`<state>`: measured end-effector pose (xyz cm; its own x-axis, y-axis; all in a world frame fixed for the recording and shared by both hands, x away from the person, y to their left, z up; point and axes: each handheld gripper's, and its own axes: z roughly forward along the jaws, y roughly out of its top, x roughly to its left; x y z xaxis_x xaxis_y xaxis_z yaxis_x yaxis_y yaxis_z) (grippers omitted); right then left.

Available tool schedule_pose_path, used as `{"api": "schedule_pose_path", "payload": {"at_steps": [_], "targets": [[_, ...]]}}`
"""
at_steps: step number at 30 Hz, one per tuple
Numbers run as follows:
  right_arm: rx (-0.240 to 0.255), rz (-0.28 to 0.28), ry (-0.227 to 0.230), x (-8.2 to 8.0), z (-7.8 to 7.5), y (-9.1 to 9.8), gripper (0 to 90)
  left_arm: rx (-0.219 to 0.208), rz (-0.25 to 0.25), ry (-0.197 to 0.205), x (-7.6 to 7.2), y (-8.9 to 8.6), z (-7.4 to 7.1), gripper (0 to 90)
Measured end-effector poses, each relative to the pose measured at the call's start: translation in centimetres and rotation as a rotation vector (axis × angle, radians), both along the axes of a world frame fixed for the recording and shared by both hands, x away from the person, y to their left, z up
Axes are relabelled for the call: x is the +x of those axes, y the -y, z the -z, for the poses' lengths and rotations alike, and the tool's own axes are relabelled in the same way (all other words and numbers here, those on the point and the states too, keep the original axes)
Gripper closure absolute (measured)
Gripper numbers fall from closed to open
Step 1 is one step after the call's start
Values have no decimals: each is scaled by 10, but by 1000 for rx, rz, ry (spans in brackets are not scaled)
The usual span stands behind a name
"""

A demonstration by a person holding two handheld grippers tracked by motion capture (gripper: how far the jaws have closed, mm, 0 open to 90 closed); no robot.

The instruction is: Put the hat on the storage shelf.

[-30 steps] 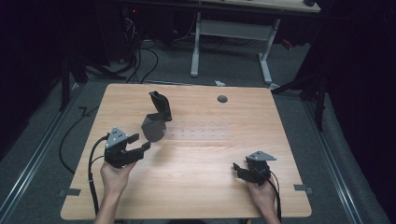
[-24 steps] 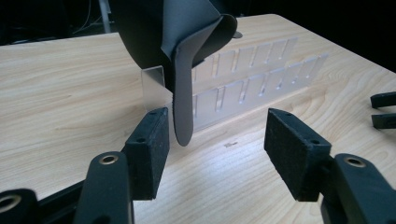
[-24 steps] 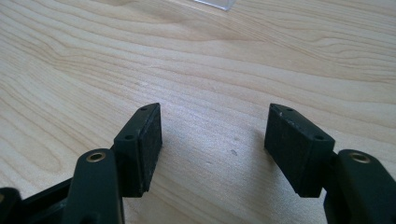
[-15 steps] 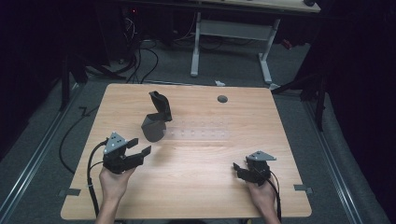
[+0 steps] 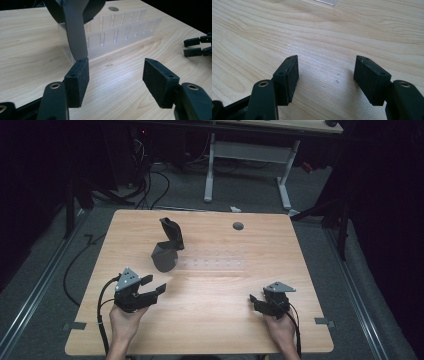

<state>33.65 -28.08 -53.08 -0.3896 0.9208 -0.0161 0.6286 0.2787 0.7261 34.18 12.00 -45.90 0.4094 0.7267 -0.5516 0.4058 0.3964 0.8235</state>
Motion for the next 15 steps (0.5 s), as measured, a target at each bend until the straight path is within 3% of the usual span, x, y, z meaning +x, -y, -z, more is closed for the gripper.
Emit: {"api": "schedule_pose_path", "payload": {"at_steps": [7, 15], "targets": [[0, 0, 0, 0, 0, 0, 369, 56, 14, 5, -6, 11, 9, 385], [0, 1, 0, 0, 0, 0, 369, 51, 43, -23, -9, 22, 20, 385]]}}
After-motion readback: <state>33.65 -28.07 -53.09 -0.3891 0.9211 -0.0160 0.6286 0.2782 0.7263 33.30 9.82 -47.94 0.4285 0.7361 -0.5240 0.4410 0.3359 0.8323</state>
